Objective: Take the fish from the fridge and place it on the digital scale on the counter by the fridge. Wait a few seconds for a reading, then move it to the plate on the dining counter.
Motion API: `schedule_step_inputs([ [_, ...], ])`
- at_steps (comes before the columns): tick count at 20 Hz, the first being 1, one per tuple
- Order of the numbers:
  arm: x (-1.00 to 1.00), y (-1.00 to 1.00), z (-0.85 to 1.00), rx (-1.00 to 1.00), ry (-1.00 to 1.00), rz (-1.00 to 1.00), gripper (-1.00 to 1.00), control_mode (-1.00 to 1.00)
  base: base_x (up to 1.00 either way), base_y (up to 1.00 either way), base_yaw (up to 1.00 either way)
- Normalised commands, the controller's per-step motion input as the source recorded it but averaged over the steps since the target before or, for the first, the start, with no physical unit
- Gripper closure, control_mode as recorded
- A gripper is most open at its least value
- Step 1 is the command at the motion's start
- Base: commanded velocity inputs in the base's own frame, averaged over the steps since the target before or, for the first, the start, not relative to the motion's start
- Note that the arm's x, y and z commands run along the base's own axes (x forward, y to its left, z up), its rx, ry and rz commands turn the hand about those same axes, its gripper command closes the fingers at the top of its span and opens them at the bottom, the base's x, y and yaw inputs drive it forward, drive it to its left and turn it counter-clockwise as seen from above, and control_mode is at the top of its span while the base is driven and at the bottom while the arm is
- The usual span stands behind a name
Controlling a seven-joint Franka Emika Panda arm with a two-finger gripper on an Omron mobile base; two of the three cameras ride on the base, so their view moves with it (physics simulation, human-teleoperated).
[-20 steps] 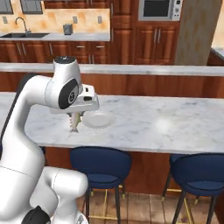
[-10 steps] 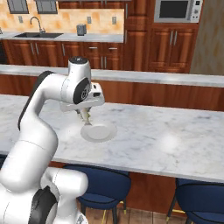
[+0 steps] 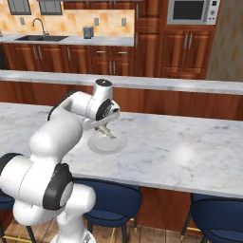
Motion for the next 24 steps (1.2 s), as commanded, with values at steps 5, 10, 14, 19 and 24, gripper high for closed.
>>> schedule_step_inputs([
  [5, 0.64, 0.33, -0.74, -0.02, 0.00, 0.07, 1.00, -1.00, 0.00, 0.00, 0.00],
  [10, 0.54, 0.18, -0.54, -0.07, 0.00, 0.01, 1.00, -1.00, 0.00, 0.00, 0.00],
  [14, 0.28, 0.01, -0.42, -0.09, 0.00, 0.00, 1.00, -1.00, 0.00, 0.00, 0.00],
  [19, 0.08, 0.01, -0.36, -0.06, 0.00, 0.02, 1.00, -1.00, 0.00, 0.00, 0.00],
  [24, 0.00, 0.00, -0.29, -0.01, -0.01, 0.07, 1.00, -1.00, 0.00, 0.00, 0.00],
])
